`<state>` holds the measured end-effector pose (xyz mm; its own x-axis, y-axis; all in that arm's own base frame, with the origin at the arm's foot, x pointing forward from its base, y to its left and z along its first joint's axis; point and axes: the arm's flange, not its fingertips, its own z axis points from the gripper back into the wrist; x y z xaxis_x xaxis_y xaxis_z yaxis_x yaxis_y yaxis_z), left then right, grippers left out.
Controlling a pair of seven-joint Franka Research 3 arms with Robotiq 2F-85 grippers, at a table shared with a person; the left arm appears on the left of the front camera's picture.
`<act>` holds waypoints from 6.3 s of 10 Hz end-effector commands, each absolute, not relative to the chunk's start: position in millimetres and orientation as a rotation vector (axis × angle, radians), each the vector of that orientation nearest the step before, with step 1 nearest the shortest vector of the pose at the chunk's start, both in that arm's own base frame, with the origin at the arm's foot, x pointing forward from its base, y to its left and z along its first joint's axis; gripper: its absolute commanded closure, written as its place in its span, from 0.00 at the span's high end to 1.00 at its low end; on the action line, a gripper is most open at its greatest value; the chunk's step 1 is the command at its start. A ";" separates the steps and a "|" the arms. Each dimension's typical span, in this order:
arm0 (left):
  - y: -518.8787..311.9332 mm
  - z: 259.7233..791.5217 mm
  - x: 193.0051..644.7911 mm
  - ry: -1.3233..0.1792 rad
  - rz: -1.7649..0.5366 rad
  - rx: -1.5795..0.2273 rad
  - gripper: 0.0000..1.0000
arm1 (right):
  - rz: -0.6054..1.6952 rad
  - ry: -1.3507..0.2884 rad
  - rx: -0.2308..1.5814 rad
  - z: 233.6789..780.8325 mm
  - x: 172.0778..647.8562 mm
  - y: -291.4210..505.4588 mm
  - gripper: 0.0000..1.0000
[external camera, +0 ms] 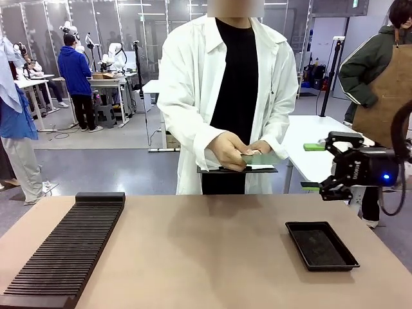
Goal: Inspect the PCB.
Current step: Pick up the Blank PCB that the human is holding, then place the Blank PCB in the ESD tray.
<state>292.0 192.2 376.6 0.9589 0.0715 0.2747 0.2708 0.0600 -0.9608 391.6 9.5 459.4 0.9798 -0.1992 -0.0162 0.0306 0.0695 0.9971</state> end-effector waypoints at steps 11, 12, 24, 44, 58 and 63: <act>193.8 378.7 293.9 -0.266 -0.150 -1.504 1.00 | -0.214 0.087 1.616 439.1 440.6 101.9 0.42; 193.8 378.7 293.9 -0.266 -0.150 -1.504 1.00 | -0.232 0.093 1.618 438.4 439.3 103.9 0.25; 193.8 378.7 293.9 -0.266 -0.150 -1.504 1.00 | -0.241 0.101 1.621 440.4 433.6 102.5 0.00; 193.8 378.7 293.9 -0.266 -0.150 -1.504 1.00 | -0.227 0.084 1.622 437.0 436.2 100.7 0.00; 193.8 378.7 293.9 -0.266 -0.150 -1.504 1.00 | -0.129 -0.030 1.428 456.8 419.9 23.3 0.03; 193.8 378.7 293.9 -0.266 -0.150 -1.504 1.00 | -0.084 -0.116 1.204 411.9 423.8 -59.0 0.03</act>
